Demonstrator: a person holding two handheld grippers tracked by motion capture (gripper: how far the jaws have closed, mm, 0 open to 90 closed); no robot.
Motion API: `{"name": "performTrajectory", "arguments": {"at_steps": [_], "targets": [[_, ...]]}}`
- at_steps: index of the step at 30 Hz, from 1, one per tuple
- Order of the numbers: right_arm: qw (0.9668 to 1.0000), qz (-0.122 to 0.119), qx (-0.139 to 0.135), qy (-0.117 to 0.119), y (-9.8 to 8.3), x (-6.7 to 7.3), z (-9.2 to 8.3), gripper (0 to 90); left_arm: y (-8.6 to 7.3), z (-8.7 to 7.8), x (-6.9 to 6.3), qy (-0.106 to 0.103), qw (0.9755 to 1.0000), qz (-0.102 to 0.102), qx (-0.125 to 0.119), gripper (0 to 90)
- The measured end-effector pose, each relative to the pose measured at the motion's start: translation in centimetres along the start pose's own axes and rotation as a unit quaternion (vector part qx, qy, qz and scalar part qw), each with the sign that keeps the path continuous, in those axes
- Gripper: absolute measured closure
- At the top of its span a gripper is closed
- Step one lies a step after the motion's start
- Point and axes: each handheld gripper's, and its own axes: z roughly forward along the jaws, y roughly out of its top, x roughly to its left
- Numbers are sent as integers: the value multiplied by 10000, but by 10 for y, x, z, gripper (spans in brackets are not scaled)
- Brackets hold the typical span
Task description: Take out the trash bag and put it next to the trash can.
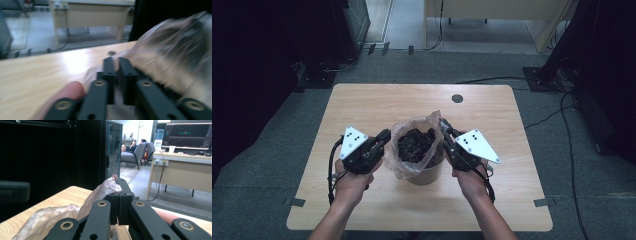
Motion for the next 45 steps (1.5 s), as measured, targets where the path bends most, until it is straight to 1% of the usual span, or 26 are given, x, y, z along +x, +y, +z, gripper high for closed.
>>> {"name": "performTrajectory", "arguments": {"at_steps": [2, 3, 4, 5, 6, 7, 9, 10, 12, 15, 16, 18, 20, 22, 23, 27, 29, 32, 33, 34, 36, 38, 40, 42, 44, 45], "targets": [[10000, 44, 28, -17, -1, 0, 1, 900, -18, -2, 12, 293, 9995, -65, 123, 714], [10000, 78, 44, -17, -1, -1, 1, 900, -28, -3, 19, 415, 9988, -183, 197, 667], [9999, 84, 55, -16, -2, 0, 1, 900, -40, -6, 27, 588, 9973, -314, 322, 622], [10000, 52, 72, 4, -4, 1, 1, 900, -48, -7, 32, 688, 9961, -399, 389, 600], [10000, 21, 88, 10, -5, 1, 1, 899, -60, -10, 38, 770, 9943, -507, 527, 587], [9999, -17, 112, 23, -7, 1, 1, 899, -67, -11, 41, 836, 9932, -522, 624, 571], [9999, 13, 146, -13, -10, 0, 2, 899, -86, -11, 46, 999, 9892, -524, 938, 545], [9998, 55, 174, -28, -12, -2, 3, 899, -92, -10, 46, 1034, 9878, -536, 1038, 538], [9996, 173, 219, -52, -13, -3, 5, 899, -106, -2, 40, 1004, 9853, -377, 1332, 504], [9995, 185, 234, -42, -14, 0, 7, 899, -115, 12, 24, 880, 9838, -105, 1561, 433], [9996, 155, 226, -33, -14, 2, 8, 899, -116, 17, 17, 854, 9839, -83, 1568, 389], [9997, 114, 218, -18, -13, 5, 8, 899, -114, 23, 4, 721, 9855, 61, 1534, 346], [9998, 57, 206, -25, -12, 7, 8, 899, -108, 25, -5, 655, 9873, 192, 1432, 298], [9998, 46, 204, -21, -11, 7, 7, 899, -103, 24, -10, 572, 9889, 334, 1327, 291], [9998, 47, 205, -25, -11, 7, 8, 900, -99, 23, -13, 617, 9896, 457, 1217, 309], [9998, 65, 208, 32, -12, 9, 8, 899, -92, 17, -17, 531, 9930, 568, 891, 522], [9997, 61, 227, 65, -14, 10, 8, 899, -88, 13, -18, 485, 9944, 664, 666, 649], [9997, 39, 247, 59, -17, 9, 7, 900, -81, 7, -18, 355, 9965, 567, 499, 873], [9996, 49, 255, 50, -17, 9, 6, 900, -77, 5, -18, 278, 9971, 537, 471, 900], [9996, 75, 280, 54, -17, 7, 6, 900, -73, 3, -19, 183, 9975, 518, 449, 900], [9995, 100, 286, 61, -17, 5, 5, 900, -64, -1, -19, 89, 9982, 470, 367, 900], [9995, 127, 300, 44, -17, 3, 4, 900, -55, -4, -21, 40, 9983, 491, 311, 900], [9993, 183, 330, 56, -16, 1, 5, 900, -44, -6, -22, -102, 9985, 457, 285, 900], [9993, 145, 351, 64, -16, 0, 6, 900, -32, -5, -25, -136, 9982, 538, 223, 900], [9989, 232, 388, 97, -14, -2, 8, 900, -20, -2, -29, -268, 9981, 529, 174, 900], [9988, 260, 397, 108, -13, -2, 9, 900, -9, 0, -34, -347, 9976, 583, 103, 900]]}}
